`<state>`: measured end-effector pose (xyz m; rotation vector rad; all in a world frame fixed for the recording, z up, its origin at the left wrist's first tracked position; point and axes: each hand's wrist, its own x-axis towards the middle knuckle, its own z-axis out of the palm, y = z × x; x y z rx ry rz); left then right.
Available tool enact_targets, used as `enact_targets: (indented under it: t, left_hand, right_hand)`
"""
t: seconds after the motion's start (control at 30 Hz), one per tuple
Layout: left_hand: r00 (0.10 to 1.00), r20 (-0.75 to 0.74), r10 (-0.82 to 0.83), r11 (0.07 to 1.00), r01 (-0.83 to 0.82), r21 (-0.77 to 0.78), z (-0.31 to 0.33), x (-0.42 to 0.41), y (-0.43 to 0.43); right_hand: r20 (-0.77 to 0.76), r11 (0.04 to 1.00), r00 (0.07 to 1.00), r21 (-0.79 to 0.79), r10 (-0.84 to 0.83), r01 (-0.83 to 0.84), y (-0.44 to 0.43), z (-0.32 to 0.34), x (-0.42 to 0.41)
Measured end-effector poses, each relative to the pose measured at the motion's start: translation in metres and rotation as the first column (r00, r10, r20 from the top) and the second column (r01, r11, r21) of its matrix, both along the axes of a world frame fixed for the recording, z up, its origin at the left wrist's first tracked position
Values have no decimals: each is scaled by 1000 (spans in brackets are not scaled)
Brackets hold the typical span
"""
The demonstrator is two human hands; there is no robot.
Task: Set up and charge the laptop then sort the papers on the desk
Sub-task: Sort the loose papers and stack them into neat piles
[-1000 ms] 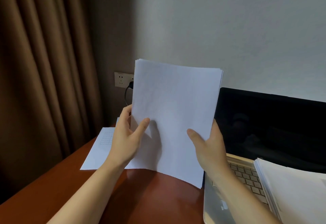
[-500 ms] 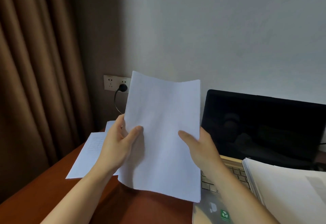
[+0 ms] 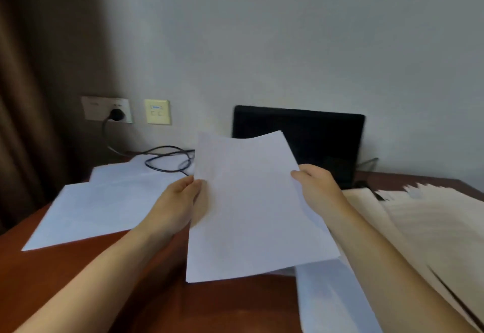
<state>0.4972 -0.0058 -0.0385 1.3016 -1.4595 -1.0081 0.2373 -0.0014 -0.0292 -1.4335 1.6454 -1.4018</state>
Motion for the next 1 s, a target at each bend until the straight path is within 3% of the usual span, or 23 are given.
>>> enact_targets:
  t: [0.3, 0.57, 0.67, 0.87, 1.0]
  left_hand:
    - [904, 374, -205, 979, 190, 75, -17, -102, 24]
    - [758, 607, -238, 958, 287, 17, -24, -144, 32]
    - [746, 630, -215, 960, 279, -3, -27, -149, 32]
    - [891, 414, -185, 980, 196, 15, -14, -148, 30]
    - [777, 590, -220, 968, 248, 35, -18, -152, 31]
  right_hand:
    - [-214, 959, 941, 53, -261, 277, 76, -28, -104]
    - [-369, 936, 877, 53, -306, 349, 109, -45, -153]
    - [-398, 930, 863, 60, -312, 363, 108, -49, -157]
    - [-345, 941, 893, 71, -289, 331, 99, -37, -163]
    - [-454, 936, 871, 185, -189, 300, 97, -38, -167]
